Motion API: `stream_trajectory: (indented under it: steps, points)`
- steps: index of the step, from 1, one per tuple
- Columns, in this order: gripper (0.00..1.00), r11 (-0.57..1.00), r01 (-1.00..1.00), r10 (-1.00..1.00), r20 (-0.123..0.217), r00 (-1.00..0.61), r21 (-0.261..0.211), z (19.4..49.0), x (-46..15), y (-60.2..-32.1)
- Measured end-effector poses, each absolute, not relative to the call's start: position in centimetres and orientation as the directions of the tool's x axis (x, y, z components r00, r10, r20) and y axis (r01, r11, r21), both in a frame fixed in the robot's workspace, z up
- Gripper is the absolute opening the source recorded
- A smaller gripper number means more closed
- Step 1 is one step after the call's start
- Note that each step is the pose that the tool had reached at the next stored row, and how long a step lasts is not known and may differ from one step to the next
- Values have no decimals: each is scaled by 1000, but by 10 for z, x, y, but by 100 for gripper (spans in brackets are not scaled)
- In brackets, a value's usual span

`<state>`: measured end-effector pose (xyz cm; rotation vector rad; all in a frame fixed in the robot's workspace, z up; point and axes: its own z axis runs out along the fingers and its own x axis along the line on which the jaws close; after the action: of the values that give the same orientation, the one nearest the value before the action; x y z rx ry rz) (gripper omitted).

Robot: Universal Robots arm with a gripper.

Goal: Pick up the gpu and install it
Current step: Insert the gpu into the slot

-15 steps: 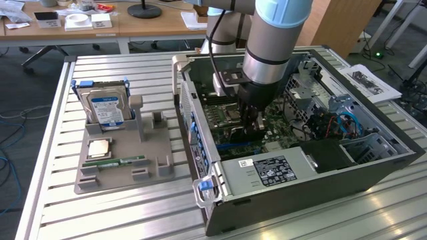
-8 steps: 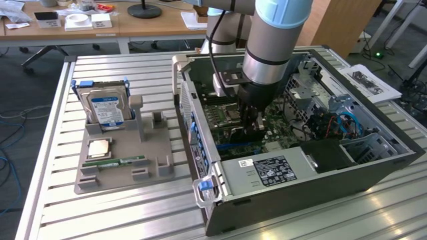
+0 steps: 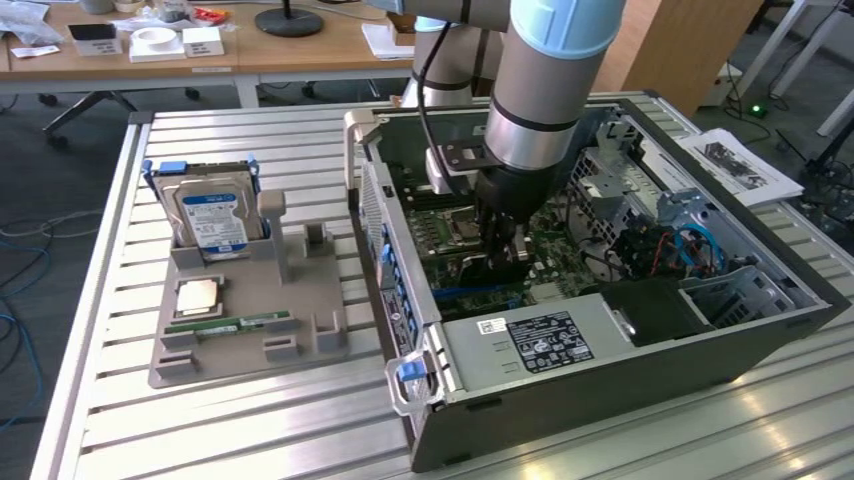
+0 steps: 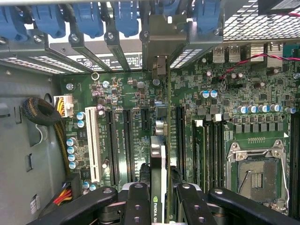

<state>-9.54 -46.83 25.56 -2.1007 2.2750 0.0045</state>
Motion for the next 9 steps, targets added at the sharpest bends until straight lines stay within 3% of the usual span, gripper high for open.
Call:
stream_trajectory:
  steps: [9]
  points:
    - [27,80,-996,-996,-35,-79,-29,254,-95,-468]
